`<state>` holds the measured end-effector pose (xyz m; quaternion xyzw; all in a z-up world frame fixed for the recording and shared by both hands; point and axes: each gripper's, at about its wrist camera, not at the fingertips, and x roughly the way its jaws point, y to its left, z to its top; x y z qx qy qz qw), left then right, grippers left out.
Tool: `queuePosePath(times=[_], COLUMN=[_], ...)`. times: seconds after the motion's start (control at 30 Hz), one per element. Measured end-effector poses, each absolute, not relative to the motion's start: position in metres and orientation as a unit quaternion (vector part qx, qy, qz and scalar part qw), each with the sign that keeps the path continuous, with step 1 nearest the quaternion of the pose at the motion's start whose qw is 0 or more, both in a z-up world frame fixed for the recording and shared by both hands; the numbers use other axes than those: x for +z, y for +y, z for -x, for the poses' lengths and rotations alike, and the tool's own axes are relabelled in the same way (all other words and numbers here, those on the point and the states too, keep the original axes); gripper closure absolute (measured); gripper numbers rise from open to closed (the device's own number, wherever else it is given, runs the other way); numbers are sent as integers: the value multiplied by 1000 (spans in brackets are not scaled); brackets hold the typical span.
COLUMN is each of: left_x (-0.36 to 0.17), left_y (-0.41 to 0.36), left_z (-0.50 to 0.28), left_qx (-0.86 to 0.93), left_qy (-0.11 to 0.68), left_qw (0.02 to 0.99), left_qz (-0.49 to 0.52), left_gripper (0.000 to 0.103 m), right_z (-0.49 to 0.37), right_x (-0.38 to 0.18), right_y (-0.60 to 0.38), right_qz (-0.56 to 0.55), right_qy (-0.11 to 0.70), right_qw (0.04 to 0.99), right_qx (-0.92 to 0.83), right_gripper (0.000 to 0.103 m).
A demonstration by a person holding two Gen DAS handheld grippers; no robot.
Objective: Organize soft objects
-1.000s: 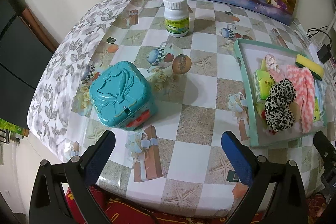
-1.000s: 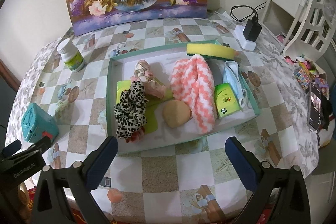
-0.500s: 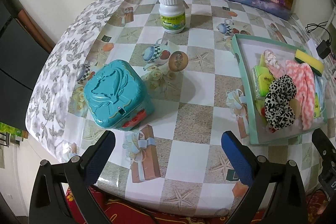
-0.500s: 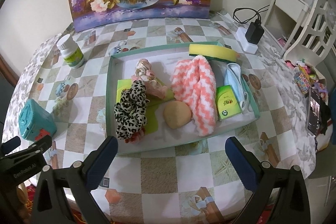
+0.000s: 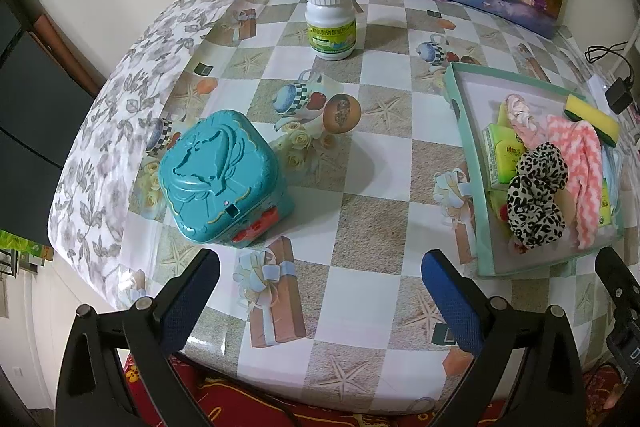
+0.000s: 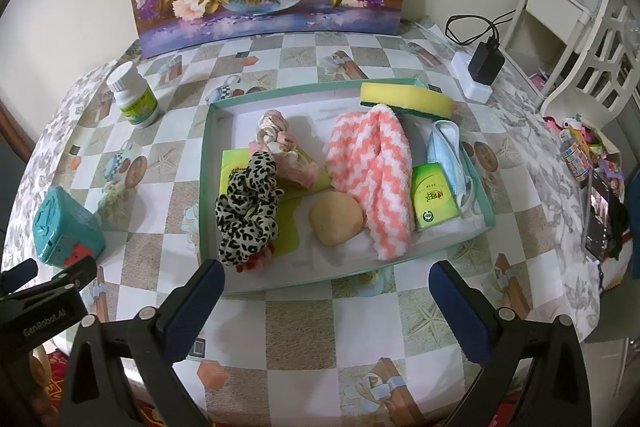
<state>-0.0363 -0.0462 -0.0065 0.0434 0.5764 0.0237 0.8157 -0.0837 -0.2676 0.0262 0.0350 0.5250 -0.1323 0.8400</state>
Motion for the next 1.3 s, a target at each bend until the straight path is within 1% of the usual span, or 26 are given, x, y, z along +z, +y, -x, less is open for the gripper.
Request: queuePosePath(times=[1.3], left_x=[-9], left_y=[-46], left_z=[36], left_qx=[24], left_qy=[578], left_qw=[815], left_qz=[-44], left_gripper=[2], right_z=[82], right_x=[24], right_y=[-269], right_qz=[-29], right_qy=[529], right_qw=[839], right_qx=[-128], right_gripper=[0])
